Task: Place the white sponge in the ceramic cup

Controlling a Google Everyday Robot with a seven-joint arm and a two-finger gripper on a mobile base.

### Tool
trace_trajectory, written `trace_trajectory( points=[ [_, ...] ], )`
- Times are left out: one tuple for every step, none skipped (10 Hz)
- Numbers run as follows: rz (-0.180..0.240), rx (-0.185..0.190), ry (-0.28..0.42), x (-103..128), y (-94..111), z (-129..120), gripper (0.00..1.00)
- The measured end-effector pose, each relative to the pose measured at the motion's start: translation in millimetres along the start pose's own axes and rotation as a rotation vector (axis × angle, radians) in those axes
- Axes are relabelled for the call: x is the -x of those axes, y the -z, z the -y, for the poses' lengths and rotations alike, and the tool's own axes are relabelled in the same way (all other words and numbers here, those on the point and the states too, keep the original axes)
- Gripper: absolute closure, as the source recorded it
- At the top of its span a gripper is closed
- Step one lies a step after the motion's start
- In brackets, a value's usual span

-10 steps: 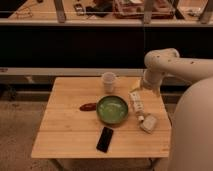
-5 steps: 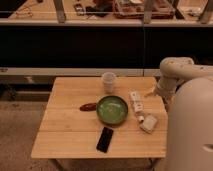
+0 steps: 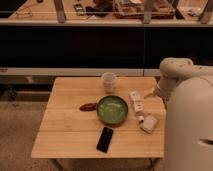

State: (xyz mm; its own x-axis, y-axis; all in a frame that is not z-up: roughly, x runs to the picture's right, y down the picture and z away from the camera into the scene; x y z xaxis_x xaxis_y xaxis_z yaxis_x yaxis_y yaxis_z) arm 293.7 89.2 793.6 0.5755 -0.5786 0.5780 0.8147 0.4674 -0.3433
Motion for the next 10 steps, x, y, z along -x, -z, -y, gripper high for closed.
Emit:
trace_trajectory(
  points=[
    [0.060, -0.011, -0.047, 5, -15, -3, 0.20],
    [0.125, -0.024, -0.100, 10, -33, -7, 0.20],
    [0.184, -0.031, -0.155, 9, -53, -12, 0.20],
    [0.196, -0.030, -0.173, 5, -59, -15, 0.20],
    [0.205, -0.025, -0.189, 1, -67, -20, 0.20],
    [0.205, -0.021, -0.200, -4, -73, -24, 0.20],
    [0.202, -0.016, -0.208, -7, -79, -27, 0.20],
    [0.200, -0.013, -0.215, -8, -85, -30, 0.20],
    [0.201, -0.023, -0.232, -8, -93, -33, 0.20],
    [0.200, -0.034, -0.240, -7, -96, -34, 0.20]
  ],
)
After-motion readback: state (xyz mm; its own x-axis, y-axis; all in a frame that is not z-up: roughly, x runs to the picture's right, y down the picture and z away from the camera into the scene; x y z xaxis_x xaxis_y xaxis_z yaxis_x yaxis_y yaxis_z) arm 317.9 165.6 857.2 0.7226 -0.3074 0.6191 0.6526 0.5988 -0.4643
